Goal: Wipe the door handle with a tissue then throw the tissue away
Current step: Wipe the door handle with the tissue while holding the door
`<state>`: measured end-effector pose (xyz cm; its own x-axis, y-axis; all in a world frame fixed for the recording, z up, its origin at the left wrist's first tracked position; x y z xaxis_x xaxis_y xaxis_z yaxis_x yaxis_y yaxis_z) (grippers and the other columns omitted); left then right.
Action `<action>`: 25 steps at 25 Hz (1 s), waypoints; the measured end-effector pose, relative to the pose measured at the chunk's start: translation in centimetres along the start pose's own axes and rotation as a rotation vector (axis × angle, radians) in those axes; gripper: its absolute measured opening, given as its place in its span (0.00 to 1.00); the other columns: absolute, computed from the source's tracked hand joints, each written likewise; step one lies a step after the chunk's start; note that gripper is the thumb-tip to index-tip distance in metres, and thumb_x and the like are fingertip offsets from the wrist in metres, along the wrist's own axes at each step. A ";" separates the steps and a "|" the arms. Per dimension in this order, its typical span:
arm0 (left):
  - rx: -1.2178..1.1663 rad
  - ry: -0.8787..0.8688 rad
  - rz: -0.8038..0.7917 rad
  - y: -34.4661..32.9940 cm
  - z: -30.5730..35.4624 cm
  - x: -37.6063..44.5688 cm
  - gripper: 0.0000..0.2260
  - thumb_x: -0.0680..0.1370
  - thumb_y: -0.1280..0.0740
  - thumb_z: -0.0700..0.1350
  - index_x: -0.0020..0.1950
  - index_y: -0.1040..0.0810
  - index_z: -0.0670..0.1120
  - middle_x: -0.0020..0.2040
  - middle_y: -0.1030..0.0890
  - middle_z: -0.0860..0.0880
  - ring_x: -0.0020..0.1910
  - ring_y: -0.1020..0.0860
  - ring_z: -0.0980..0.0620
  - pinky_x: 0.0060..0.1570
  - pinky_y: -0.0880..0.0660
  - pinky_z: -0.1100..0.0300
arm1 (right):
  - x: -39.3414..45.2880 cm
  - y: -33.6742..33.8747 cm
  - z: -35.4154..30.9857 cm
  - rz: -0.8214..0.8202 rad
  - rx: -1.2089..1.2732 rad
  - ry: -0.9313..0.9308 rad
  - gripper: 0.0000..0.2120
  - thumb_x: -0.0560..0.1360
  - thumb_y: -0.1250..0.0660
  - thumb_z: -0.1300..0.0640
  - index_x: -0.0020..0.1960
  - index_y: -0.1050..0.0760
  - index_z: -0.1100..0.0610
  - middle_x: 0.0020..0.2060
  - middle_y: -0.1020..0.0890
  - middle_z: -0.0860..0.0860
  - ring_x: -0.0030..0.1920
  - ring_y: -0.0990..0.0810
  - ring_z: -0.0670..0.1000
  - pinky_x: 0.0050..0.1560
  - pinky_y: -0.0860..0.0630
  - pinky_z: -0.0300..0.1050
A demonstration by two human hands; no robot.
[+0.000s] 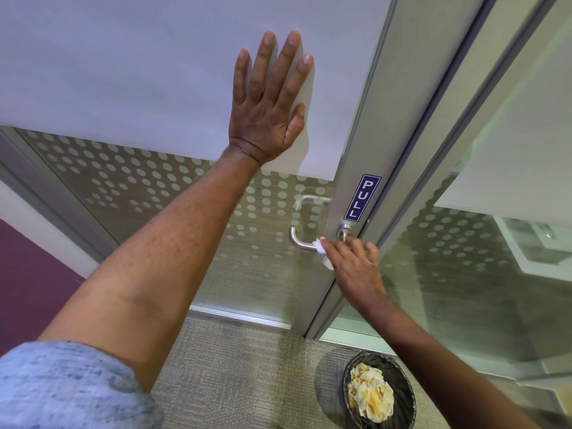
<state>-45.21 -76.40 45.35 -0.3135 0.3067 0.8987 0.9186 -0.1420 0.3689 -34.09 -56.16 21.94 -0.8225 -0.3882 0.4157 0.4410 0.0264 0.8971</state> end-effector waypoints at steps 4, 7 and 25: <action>-0.003 -0.002 -0.003 0.0 0.1 0.1 0.28 0.81 0.39 0.52 0.80 0.42 0.46 0.78 0.32 0.37 0.77 0.36 0.32 0.75 0.42 0.32 | 0.1 0.5 0.6 0.008 -0.017 -0.022 0.21 0.75 0.33 0.64 0.66 0.24 0.50 0.55 0.19 0.47 0.54 0.24 0.55 0.54 0.38 0.52; 0.002 -0.004 -0.004 0.0 0.1 0.0 0.28 0.81 0.39 0.52 0.80 0.42 0.45 0.78 0.32 0.37 0.77 0.36 0.32 0.75 0.42 0.32 | 1.1 -1.0 -0.6 -0.089 -0.093 -0.017 0.10 0.78 0.35 0.61 0.58 0.26 0.53 0.49 0.22 0.51 0.51 0.28 0.56 0.52 0.37 0.51; 0.038 0.004 0.023 -0.3 0.0 0.0 0.29 0.81 0.37 0.52 0.80 0.41 0.46 0.78 0.32 0.37 0.77 0.38 0.33 0.76 0.44 0.34 | -1.9 -1.4 2.2 0.101 0.980 -0.667 0.16 0.81 0.34 0.64 0.65 0.19 0.52 0.57 0.25 0.46 0.57 0.22 0.50 0.56 0.31 0.25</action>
<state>-45.46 -76.36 45.25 -0.2928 0.3000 0.9079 0.9342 -0.1129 0.3386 -33.94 -53.45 20.23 -0.9524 0.2042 0.2264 0.2901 0.8351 0.4674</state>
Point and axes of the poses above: each hand's wrist, its own x-axis towards the middle knuckle, its own y-axis out of the back of the hand, z = x × y, the point moved 7 cm from there along x, towards the middle knuckle
